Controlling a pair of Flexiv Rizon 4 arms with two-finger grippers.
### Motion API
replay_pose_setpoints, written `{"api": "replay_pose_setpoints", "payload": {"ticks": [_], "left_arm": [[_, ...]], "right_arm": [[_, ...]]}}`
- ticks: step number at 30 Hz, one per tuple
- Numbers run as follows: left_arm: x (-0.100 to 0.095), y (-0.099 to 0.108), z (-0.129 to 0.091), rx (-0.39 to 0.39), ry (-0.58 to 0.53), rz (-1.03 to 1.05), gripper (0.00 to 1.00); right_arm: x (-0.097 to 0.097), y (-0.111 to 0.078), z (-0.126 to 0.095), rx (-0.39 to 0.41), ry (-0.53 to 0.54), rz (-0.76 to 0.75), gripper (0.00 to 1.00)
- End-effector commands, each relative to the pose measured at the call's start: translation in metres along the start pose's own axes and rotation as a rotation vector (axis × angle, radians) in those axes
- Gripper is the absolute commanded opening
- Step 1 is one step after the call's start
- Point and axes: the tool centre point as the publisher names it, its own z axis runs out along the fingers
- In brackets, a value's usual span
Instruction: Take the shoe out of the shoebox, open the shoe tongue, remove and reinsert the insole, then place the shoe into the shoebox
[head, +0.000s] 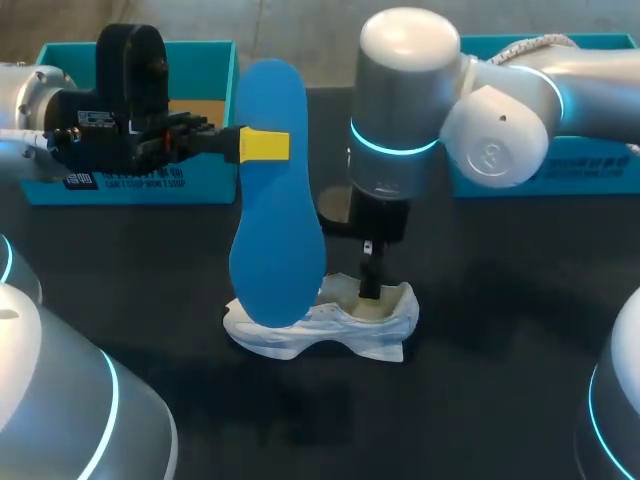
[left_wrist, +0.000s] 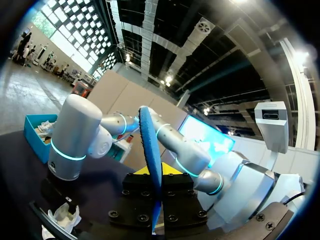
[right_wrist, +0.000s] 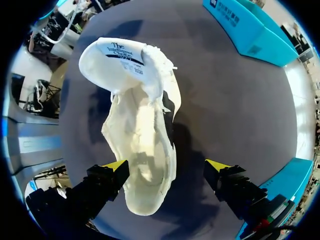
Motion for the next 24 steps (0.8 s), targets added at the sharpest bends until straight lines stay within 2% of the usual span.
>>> {"api": "replay_pose_setpoints", "payload": {"ticks": [1, 13, 14, 16, 17, 20, 21, 22, 23, 24], "left_arm": [[-0.001, 0.001, 0.001, 0.002, 0.001, 0.001, 0.0], [-0.001, 0.001, 0.001, 0.002, 0.001, 0.001, 0.0], [-0.001, 0.001, 0.001, 0.002, 0.001, 0.001, 0.0], [-0.001, 0.001, 0.001, 0.002, 0.001, 0.001, 0.0], [-0.001, 0.001, 0.001, 0.002, 0.001, 0.001, 0.0], [-0.001, 0.001, 0.001, 0.002, 0.001, 0.001, 0.0], [-0.001, 0.001, 0.001, 0.002, 0.001, 0.001, 0.0], [-0.001, 0.001, 0.001, 0.002, 0.001, 0.001, 0.0], [-0.001, 0.001, 0.001, 0.002, 0.001, 0.001, 0.0], [-0.001, 0.001, 0.001, 0.002, 0.001, 0.001, 0.0]], "right_arm": [[-0.005, 0.005, 0.018, -0.001, 0.015, -0.001, 1.0], [-0.005, 0.013, 0.043, -0.007, 0.017, -0.006, 1.0], [-0.005, 0.013, 0.045, -0.006, 0.021, -0.004, 0.96], [-0.005, 0.013, 0.049, -0.004, 0.027, 0.0, 0.56], [-0.005, 0.013, 0.051, -0.002, 0.032, 0.002, 0.49], [-0.005, 0.013, 0.055, -0.003, 0.045, 0.004, 0.47], [-0.004, 0.013, 0.056, -0.002, 0.046, 0.005, 0.44], [-0.004, 0.013, 0.057, -0.001, 0.049, 0.006, 0.35], [-0.004, 0.013, 0.058, 0.0, 0.051, 0.007, 0.21], [-0.004, 0.013, 0.058, 0.001, 0.053, 0.008, 0.0]]}}
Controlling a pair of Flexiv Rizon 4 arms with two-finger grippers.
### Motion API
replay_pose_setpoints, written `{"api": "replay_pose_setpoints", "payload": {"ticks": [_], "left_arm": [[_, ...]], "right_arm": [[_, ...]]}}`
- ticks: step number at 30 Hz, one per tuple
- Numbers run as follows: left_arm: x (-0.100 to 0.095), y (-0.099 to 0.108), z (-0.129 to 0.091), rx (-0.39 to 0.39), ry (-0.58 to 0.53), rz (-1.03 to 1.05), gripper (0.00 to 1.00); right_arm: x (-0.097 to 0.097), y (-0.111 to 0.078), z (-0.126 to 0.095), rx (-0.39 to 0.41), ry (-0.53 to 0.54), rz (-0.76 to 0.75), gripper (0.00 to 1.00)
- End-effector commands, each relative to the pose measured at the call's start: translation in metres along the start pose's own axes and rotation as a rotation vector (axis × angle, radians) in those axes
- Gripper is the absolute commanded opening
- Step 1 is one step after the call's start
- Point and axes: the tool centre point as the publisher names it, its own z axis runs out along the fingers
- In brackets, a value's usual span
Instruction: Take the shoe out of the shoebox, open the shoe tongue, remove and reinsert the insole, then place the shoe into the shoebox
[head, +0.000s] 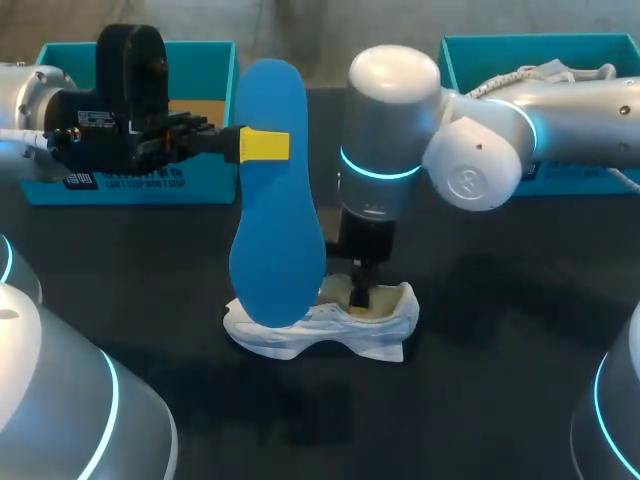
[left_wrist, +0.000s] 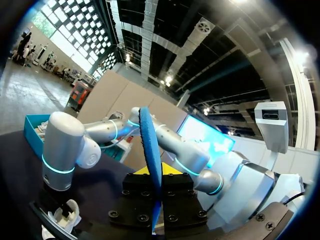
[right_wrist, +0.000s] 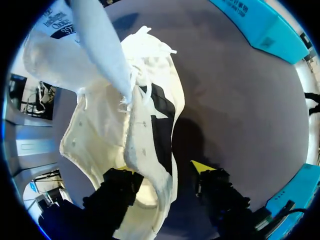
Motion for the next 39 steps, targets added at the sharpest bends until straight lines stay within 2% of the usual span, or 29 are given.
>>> {"api": "replay_pose_setpoints", "payload": {"ticks": [1, 15, 20, 29, 39], "left_arm": [[-0.001, 0.001, 0.001, 0.002, 0.001, 0.001, 0.0], [-0.001, 0.001, 0.001, 0.002, 0.001, 0.001, 0.0], [-0.001, 0.001, 0.001, 0.002, 0.001, 0.001, 0.0], [-0.001, 0.001, 0.001, 0.002, 0.001, 0.001, 0.0], [-0.001, 0.001, 0.001, 0.002, 0.001, 0.001, 0.0]], "right_arm": [[-0.001, 0.003, 0.006, 0.004, 0.008, 0.003, 0.0], [0.004, 0.002, 0.001, 0.008, 0.007, 0.036, 0.0], [0.01, 0.001, -0.008, 0.023, 0.014, 0.084, 0.0], [0.025, -0.003, -0.04, 0.005, -0.045, 0.262, 0.0], [0.044, 0.002, -0.052, -0.051, -0.084, 0.588, 0.0]]}}
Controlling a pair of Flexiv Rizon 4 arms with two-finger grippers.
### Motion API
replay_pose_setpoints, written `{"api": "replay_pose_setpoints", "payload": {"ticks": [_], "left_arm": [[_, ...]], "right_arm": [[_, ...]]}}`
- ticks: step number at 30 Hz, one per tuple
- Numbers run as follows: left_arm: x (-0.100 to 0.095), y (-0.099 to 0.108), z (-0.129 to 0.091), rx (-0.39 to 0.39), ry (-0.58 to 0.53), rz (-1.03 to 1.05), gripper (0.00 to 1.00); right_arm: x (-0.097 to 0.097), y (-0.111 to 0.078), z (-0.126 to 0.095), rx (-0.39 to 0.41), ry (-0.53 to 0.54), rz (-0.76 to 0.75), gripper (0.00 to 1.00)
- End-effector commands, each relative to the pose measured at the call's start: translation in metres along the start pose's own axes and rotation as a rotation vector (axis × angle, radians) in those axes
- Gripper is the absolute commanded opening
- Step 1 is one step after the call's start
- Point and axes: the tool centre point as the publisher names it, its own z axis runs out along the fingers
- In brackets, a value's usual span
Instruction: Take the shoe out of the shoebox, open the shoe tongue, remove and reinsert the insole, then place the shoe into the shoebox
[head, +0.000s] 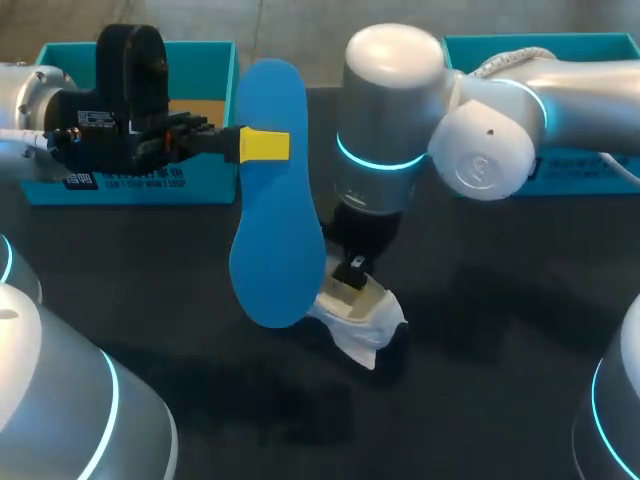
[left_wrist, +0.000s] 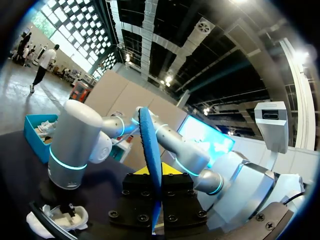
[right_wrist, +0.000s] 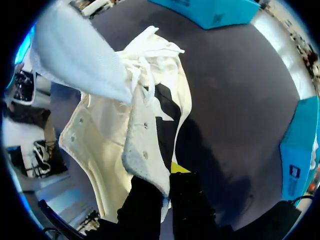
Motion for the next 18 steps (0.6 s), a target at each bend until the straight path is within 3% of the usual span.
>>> {"api": "replay_pose_setpoints", "payload": {"ticks": [1, 9, 18], "left_arm": [[-0.001, 0.001, 0.001, 0.002, 0.001, 0.001, 0.0], [-0.001, 0.001, 0.001, 0.002, 0.001, 0.001, 0.0], [-0.001, 0.001, 0.001, 0.002, 0.001, 0.001, 0.0]], "right_arm": [[0.01, -0.01, -0.008, -0.045, -0.039, 0.13, 0.0], [0.03, -0.013, -0.008, -0.014, -0.101, 0.471, 0.0], [0.049, -0.012, 0.0, -0.02, -0.121, 0.704, 0.0]]}}
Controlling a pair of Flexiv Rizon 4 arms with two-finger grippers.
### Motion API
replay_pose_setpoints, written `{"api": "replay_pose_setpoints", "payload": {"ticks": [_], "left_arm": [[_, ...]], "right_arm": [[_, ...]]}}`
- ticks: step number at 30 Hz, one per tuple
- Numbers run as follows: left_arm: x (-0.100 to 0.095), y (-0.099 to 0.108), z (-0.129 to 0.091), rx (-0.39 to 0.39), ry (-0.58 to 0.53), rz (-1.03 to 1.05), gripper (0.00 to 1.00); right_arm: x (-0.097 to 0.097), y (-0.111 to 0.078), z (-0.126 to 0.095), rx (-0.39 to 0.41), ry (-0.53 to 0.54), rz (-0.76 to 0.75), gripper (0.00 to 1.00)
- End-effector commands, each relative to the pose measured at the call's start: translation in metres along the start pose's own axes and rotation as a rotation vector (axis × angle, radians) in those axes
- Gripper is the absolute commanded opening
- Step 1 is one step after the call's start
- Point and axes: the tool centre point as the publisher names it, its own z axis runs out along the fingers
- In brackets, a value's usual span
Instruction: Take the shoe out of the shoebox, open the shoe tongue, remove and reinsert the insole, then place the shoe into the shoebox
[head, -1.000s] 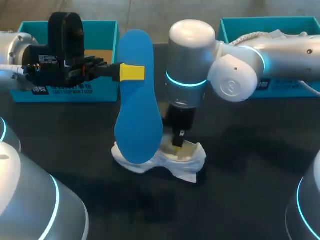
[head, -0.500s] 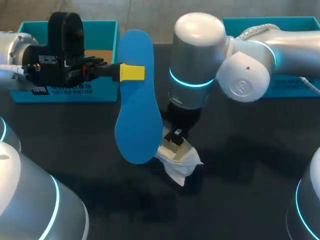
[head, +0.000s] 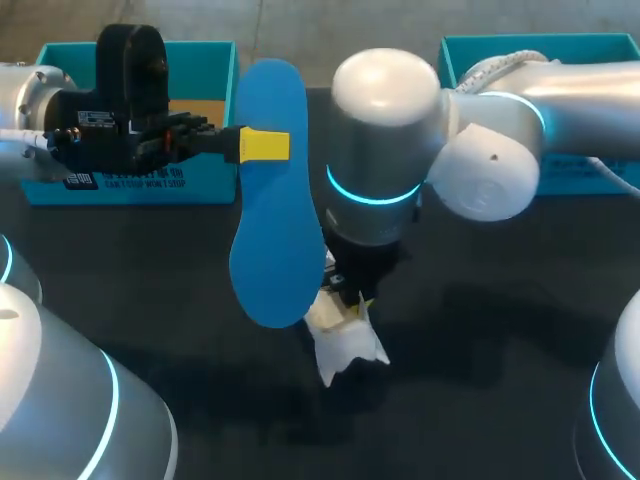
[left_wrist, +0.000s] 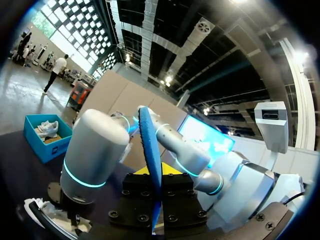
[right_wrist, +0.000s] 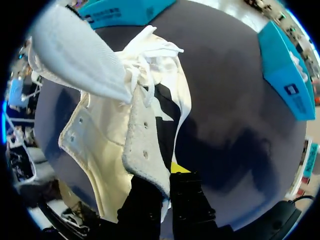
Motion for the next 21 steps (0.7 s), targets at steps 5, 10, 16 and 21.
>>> {"api": "replay_pose_setpoints", "payload": {"ticks": [5, 10, 16, 21], "left_arm": [[-0.001, 0.001, 0.001, 0.002, 0.001, 0.001, 0.0], [-0.001, 0.001, 0.001, 0.002, 0.001, 0.001, 0.0], [-0.001, 0.001, 0.001, 0.002, 0.001, 0.001, 0.0], [-0.001, 0.001, 0.001, 0.002, 0.001, 0.001, 0.0]], "right_arm": [[0.015, -0.013, -0.001, -0.046, -0.059, 0.22, 0.0], [0.014, -0.019, 0.005, -0.058, -0.041, 0.253, 0.0], [0.011, -0.024, 0.017, -0.066, -0.005, 0.269, 0.0], [0.006, -0.03, 0.027, -0.067, 0.021, 0.29, 0.0]]}}
